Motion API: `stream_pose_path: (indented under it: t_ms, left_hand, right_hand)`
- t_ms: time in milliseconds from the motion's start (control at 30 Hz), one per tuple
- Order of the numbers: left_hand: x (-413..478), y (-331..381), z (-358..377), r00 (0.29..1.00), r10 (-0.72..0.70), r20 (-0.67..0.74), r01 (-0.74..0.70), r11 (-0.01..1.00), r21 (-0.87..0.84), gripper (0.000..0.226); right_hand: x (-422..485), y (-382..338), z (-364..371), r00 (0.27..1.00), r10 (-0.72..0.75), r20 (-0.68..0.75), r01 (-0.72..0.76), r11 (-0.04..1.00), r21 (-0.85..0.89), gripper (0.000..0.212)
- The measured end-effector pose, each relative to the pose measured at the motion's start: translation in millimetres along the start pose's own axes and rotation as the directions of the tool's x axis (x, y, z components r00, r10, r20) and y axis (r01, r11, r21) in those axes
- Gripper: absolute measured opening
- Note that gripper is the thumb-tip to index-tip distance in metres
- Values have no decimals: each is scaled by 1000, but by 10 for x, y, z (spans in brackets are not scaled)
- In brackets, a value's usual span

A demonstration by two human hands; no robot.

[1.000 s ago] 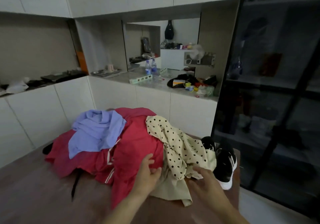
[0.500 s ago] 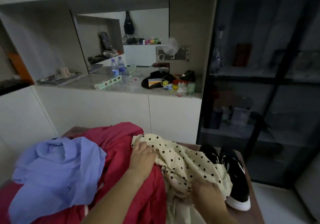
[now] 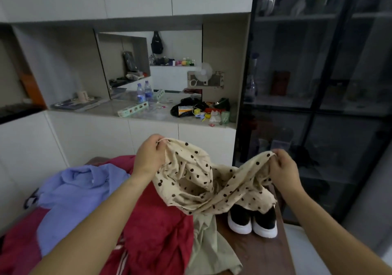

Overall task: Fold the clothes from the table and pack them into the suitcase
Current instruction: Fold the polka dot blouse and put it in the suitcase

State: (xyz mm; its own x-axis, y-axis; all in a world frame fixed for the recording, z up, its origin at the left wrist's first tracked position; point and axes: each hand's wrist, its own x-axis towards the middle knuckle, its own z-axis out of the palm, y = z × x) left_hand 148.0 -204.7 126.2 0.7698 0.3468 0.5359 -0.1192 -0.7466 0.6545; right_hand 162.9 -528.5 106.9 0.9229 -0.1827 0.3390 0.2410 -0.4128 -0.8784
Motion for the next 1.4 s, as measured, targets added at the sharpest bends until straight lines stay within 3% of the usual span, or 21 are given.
stream_pose_path:
  t_ms: [233, 467, 567, 667, 800, 833, 867, 900, 933, 967, 1000, 1033, 1067, 1100, 1167, 1233, 1300, 1400]
  left_hand:
    - [-466, 426, -535, 995, -95, 8, 92, 982, 163, 21]
    - [-887, 895, -1145, 947, -154, -281, 193, 974, 116, 28]
    - [-1015, 1023, -1411, 930, -171, -326, 224, 965, 133, 28]
    - [-1133, 1071, -1510, 943, -179, -280, 200, 979, 47, 26]
    - [-1253, 1283, -1412, 993, -109, -36, 105, 991, -82, 18]
    - [-1266, 1352, -1355, 997, -66, 33, 68, 997, -38, 18]
    - [-1268, 1409, -1295, 995, -29, 96, 27, 999, 21, 19]
    - [-1270, 1454, -1241, 989, -9, 149, -2, 998, 67, 20]
    - [-1267, 1487, -1190, 980, 4, 198, -22, 996, 91, 21]
    - [-1262, 1510, -1153, 970, 16, 242, -41, 994, 99, 21]
    - [-1256, 1525, -1116, 958, 32, 283, -66, 992, 110, 19]
    - [-1262, 1545, -1082, 945, 48, 324, -95, 987, 131, 18]
    - [-1276, 1563, -1052, 932, 73, 355, -135, 979, 153, 18]
    - [-1289, 1577, -1026, 921, 95, 377, -171, 970, 173, 18]
    - [-1296, 1599, -1016, 906, 137, 400, -224, 958, 180, 18]
    - [-1267, 1557, -1050, 907, 133, 400, -206, 968, 146, 18]
    - [-1252, 1464, -1118, 937, 91, 336, -134, 985, 109, 21]
    - [-1271, 1321, -1196, 972, 38, 233, -50, 998, 45, 19]
  right_hand:
    - [-385, -799, -544, 965, -232, 118, 229, 973, 41, 18]
    - [-611, -1220, -1171, 960, -280, -28, 281, 958, 64, 18]
    - [-670, -1240, -1349, 962, -269, -39, 270, 962, 40, 19]
    - [-900, -1242, -1397, 942, -267, 202, 267, 963, 28, 22]
    - [-1322, -1307, -1260, 807, -279, 520, 393, 912, -120, 24]
    - [-1427, -1306, -1169, 760, -336, 556, 499, 850, -168, 21]
    - [-1526, -1297, -1056, 683, -449, 576, 658, 720, -220, 16]
    - [-1604, -1266, -918, 536, -612, 582, 836, 480, -265, 12]
    - [-1688, -1224, -773, 320, -742, 588, 942, 186, -278, 18]
    - [-1753, -1164, -639, 87, -775, 626, 965, -91, -247, 29]
    - [-1790, -1108, -534, -83, -723, 686, 932, -299, -203, 40]
    - [-1801, -1059, -433, -183, -649, 738, 891, -427, -155, 49]
    - [-1808, -1033, -327, -224, -578, 785, 857, -500, -124, 55]
    - [-1821, -1027, -227, -224, -521, 823, 835, -538, -113, 53]
    - [-1823, -1079, -51, -242, -498, 833, 805, -582, -114, 24]
    - [-1766, -1235, 20, -192, -492, 849, 822, -554, -134, 11]
    - [-1670, -1383, 11, -26, -524, 851, 875, -424, -234, 16]
    - [-1478, -1551, -103, 298, -531, 793, 906, -104, -410, 22]
